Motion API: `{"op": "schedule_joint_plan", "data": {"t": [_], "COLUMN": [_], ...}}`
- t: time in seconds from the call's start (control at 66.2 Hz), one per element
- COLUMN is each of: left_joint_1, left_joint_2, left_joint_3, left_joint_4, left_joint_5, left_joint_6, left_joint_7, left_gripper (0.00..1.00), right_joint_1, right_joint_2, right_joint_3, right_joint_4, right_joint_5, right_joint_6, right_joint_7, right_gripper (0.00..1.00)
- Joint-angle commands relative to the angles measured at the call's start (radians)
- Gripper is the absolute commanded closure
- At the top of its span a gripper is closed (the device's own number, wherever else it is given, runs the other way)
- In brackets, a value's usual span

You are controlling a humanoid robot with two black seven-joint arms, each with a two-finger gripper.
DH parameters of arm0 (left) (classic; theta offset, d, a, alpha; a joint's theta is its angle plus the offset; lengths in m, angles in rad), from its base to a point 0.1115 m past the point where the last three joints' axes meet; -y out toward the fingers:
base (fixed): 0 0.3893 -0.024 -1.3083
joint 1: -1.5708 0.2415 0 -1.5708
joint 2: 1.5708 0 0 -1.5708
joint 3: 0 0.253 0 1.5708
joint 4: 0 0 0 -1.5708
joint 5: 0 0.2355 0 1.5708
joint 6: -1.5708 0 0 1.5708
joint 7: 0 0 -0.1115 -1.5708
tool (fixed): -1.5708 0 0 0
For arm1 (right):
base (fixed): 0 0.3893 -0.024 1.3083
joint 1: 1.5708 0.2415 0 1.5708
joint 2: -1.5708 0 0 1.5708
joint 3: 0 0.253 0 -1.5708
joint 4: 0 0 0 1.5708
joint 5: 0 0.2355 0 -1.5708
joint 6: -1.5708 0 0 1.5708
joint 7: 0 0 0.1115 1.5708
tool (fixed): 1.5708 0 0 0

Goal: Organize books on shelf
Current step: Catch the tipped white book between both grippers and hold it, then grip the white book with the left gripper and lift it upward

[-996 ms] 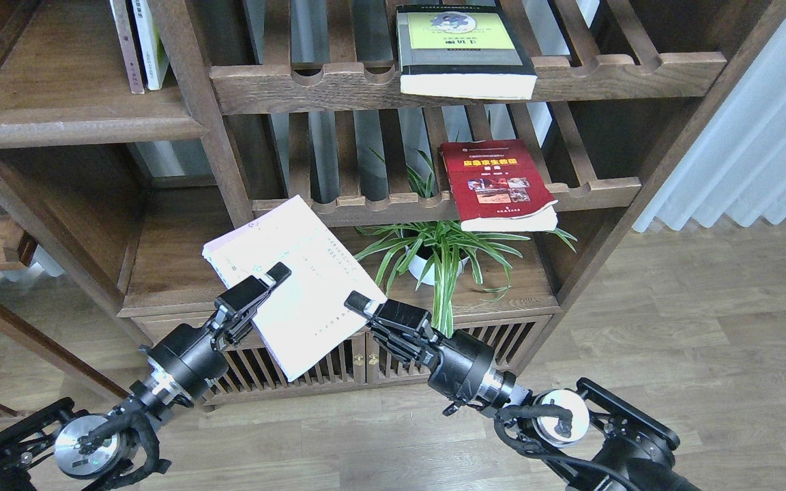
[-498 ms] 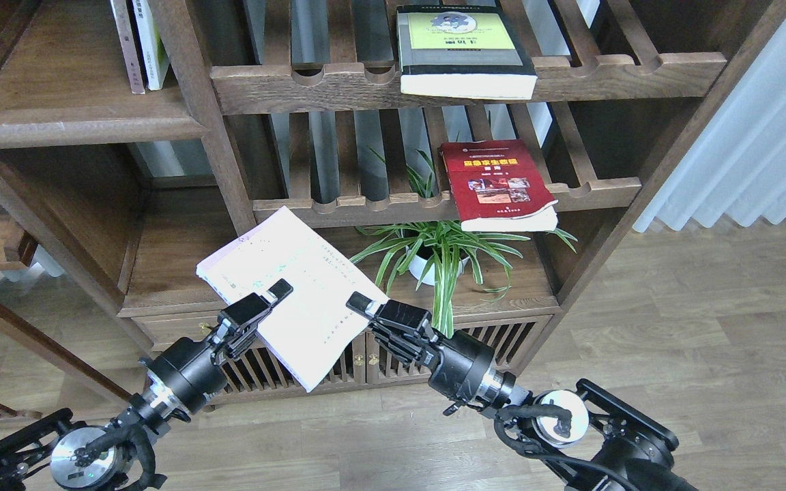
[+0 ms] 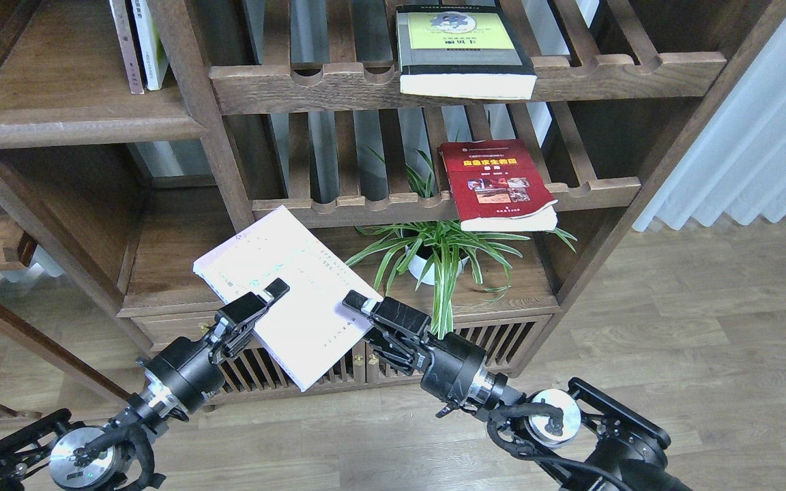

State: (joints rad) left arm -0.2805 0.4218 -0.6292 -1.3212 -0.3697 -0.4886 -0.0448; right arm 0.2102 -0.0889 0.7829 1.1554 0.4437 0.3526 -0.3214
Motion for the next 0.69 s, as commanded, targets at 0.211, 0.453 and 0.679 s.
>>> {"op": "schedule_joint_plan", "data": {"t": [0.211, 0.453, 0.679], "left_joint_1": [-0.008, -0.009, -0.009], "left_joint_2": [0.005, 0.017, 0.043], "left_joint_3": [0.005, 0.008, 0.008], "left_joint_4": [-0.015, -0.061, -0.062], "left_joint_5": [0.000, 0.008, 0.011], "left_joint_6": [0.000, 0.000, 0.000], "left_joint_7": [0.000, 0.003, 0.005], "left_gripper": [0.88, 0.88, 0.88], "right_joint_1": [0.011, 0.032, 0.041], "right_joint_2": [0.001, 0.038, 0.075], "right_joint_3": [0.082, 0.088, 0.108], "right_joint_4": [-0.045, -0.102, -0.152], "right_joint_5": [-0.002, -0.003, -0.003], "right_joint_6": [-0.092, -0.149, -0.155], "right_joint_7": [0.021, 0.021, 0.056], "right_gripper": [0.02, 0.02, 0.01]}}
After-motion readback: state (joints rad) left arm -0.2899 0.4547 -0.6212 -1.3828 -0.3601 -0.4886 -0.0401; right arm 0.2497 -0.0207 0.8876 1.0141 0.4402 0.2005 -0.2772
